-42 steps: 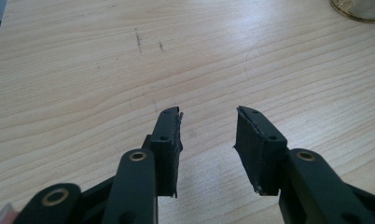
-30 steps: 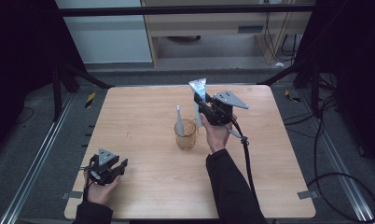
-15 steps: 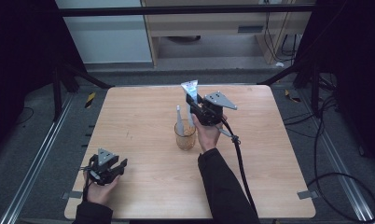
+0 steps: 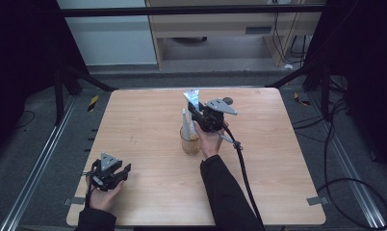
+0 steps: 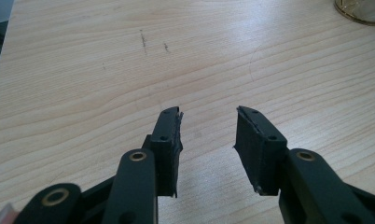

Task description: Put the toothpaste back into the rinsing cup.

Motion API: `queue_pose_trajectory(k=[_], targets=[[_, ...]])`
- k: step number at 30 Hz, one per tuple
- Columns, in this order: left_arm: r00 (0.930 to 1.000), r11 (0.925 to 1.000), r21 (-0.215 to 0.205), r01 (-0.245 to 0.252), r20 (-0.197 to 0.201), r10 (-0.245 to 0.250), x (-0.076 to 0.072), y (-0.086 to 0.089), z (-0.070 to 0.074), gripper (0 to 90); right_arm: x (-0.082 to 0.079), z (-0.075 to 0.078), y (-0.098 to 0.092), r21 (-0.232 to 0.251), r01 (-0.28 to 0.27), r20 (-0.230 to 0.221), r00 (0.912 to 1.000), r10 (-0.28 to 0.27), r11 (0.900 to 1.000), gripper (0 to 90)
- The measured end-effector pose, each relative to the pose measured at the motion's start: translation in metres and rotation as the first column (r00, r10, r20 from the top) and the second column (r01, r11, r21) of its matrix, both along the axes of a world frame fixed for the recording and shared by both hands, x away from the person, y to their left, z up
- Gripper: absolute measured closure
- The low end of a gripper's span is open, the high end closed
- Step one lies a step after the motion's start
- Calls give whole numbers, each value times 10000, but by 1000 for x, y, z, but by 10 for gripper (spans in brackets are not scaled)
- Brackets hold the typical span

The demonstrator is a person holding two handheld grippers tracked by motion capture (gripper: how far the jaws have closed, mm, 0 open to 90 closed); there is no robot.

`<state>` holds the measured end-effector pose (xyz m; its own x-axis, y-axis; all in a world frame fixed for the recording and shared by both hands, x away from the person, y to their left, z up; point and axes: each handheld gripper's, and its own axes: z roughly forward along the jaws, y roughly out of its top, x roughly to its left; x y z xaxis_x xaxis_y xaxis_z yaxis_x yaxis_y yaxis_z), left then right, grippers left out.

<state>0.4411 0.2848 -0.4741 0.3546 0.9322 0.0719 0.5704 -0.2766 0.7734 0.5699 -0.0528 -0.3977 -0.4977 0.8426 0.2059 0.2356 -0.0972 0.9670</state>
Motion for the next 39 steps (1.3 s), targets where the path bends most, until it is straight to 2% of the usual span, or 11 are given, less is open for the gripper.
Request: queue_pose_trajectory(k=[4, 7, 22, 28, 39], targets=[[10000, 10000, 6, 0, 12, 0, 0, 0, 0, 596, 2, -6, 2, -142, -63, -198, 9998, 60, 9999, 685], [10000, 10000, 9, 2, 4, -2, 0, 0, 0, 596, 4, -10, 4, -77, -140, -468, 9988, 136, 9999, 683], [10000, 10000, 65, 18, -2, -18, 0, -1, 0, 596, 1, -23, 3, -799, -533, -1121, 9927, 442, 9954, 666], [10000, 10000, 67, 6, 5, -6, 0, -1, 0, 597, -3, -21, 1, -1284, -769, -1258, 9902, 607, 9887, 658], [10000, 10000, 99, 10, 2, -10, 0, -1, 0, 597, -11, -23, -9, -1795, -1285, -1874, 9778, 943, 9753, 637]])
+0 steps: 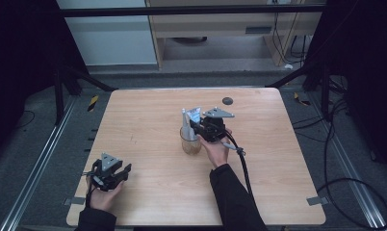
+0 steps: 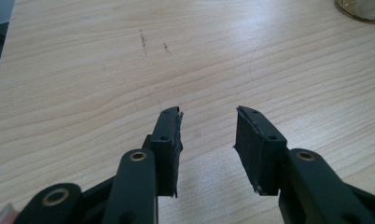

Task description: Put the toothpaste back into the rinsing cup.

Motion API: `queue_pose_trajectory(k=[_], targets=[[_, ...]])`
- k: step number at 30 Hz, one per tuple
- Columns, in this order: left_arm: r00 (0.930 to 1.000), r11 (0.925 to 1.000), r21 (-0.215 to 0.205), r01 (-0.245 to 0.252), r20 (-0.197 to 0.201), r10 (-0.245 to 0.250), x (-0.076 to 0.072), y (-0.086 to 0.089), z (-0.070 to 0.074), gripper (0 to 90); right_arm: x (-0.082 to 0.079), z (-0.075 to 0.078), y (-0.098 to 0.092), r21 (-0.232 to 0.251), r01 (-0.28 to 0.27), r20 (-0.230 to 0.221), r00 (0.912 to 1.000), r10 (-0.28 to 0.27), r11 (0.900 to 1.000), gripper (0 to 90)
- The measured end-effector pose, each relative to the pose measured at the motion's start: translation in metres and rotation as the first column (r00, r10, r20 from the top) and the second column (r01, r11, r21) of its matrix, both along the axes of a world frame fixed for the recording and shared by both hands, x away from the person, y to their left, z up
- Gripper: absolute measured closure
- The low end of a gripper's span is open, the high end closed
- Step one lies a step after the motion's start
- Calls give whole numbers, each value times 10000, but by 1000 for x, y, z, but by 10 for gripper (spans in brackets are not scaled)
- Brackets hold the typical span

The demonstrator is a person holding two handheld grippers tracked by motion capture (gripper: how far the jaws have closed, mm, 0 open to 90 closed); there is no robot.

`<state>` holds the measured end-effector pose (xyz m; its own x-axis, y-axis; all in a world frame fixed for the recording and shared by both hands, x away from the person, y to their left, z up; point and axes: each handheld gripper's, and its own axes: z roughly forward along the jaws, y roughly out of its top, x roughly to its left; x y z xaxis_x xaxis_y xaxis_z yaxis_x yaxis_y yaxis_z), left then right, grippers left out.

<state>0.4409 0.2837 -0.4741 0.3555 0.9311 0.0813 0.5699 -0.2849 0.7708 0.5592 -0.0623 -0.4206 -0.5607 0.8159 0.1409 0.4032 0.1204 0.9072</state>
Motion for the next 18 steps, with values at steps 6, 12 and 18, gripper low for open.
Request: queue_pose_trajectory(k=[6, 12, 18], targets=[[10000, 10000, 2, 0, 15, 0, 0, 0, 0, 597, -2, -4, 0, -606, -155, -269, 9995, 139, 9980, 611], [10000, 10000, 8, 9, -23, -9, 0, -1, 0, 597, -4, -5, 0, -1189, -399, -465, 9983, 346, 9921, 570], [10000, 10000, 20, 27, -32, -27, 0, -1, 0, 595, -10, 3, -8, -1104, -498, -536, 9976, 441, 9926, 460]])
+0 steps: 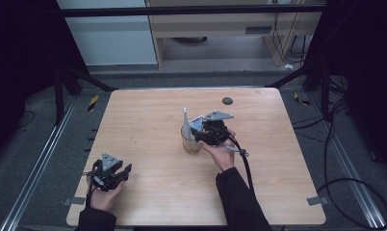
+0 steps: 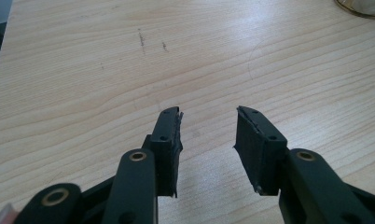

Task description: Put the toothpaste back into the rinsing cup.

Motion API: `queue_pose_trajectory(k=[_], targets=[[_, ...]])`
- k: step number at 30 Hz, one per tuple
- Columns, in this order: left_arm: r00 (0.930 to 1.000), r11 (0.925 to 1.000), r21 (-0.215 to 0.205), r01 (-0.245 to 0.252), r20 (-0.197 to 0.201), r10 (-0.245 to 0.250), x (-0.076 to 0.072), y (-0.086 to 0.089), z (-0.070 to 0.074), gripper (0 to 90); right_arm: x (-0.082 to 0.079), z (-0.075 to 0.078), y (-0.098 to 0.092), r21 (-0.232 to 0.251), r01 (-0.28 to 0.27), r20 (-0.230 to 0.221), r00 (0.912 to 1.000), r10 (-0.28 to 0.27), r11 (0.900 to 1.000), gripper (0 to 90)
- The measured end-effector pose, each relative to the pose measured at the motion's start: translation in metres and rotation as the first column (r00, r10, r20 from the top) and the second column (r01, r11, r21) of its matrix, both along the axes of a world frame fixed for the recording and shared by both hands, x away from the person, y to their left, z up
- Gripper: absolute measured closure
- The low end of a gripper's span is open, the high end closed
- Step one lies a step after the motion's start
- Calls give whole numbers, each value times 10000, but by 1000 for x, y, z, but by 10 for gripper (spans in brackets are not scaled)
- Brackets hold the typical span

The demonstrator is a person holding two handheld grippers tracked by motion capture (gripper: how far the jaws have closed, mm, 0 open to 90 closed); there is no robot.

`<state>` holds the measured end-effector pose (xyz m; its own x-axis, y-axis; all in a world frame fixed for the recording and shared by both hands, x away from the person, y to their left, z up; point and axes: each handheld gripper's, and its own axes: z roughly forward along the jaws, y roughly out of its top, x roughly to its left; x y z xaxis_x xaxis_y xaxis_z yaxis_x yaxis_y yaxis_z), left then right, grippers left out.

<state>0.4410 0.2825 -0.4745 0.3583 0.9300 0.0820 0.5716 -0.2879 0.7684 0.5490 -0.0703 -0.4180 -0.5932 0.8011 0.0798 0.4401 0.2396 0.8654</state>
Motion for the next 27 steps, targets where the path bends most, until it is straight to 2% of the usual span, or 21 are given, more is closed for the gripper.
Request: queue_pose_trajectory(k=[3, 8, 13, 19, 22, 27], targets=[[10000, 10000, -13, 0, -2, 0, 0, 0, 0, 594, -6, 5, -8, -18, 13, 201, 9998, -13, 10000, 436], [10000, 10000, -9, 26, -86, -26, 0, 0, -1, 591, -20, 8, -33, 546, -151, 33, 9999, 149, 9984, 290], [9999, 10000, 11, 69, -140, -69, 1, 0, -2, 578, -34, 2, -62, 215, -18, -318, 9995, 25, 9998, 208], [9996, 9999, -5, 165, -222, -165, 1, -1, -3, 543, -55, -13, -99, -210, 58, -477, 9988, -68, 9998, 172], [9994, 9998, -21, 177, -281, -177, 2, -1, -4, 523, -67, -23, -118, -221, 294, -607, 9977, -307, 9993, 158], [9992, 9997, 24, 237, -330, -236, 2, -2, -5, 494, -78, -35, -140, -403, 562, -730, 9956, -590, 9976, 148]])
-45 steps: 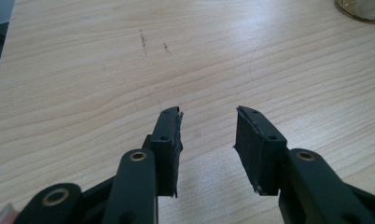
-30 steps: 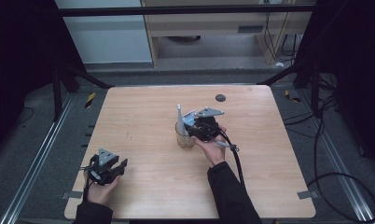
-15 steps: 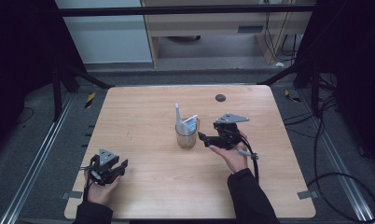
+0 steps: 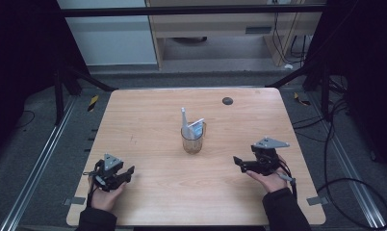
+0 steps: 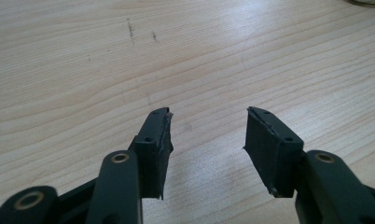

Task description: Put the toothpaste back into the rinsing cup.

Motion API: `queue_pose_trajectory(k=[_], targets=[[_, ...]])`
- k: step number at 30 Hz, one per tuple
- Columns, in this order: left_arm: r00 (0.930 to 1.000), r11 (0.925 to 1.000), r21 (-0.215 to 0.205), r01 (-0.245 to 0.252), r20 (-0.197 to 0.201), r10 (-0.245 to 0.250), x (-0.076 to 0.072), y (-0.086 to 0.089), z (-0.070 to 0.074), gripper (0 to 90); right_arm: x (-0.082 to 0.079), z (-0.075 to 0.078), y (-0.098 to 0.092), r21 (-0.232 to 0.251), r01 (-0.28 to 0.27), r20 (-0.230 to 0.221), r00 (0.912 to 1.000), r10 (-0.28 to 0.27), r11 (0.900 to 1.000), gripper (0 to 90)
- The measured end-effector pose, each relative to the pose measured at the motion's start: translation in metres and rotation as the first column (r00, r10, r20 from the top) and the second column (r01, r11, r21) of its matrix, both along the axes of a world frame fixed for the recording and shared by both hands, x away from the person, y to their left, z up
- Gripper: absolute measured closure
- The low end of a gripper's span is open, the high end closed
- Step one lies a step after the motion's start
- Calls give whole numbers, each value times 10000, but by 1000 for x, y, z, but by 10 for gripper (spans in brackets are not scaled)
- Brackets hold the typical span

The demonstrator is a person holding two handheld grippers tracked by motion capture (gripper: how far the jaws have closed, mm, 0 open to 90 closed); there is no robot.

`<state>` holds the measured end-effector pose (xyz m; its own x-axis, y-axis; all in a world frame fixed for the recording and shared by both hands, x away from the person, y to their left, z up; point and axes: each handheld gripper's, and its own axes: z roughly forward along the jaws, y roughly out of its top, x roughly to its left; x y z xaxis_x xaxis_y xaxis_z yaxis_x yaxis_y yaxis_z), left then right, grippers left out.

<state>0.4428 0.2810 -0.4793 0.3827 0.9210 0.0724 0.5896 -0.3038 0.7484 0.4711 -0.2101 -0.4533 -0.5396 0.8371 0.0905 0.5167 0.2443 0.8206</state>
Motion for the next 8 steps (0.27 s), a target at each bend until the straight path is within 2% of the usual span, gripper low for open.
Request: queue_pose_trajectory(k=[8], targets=[[9999, 10000, -13, -89, -67, 89, 1, 2, -3, 415, -21, -7, -21, -574, 365, 46, 9993, -363, 9977, 132]])
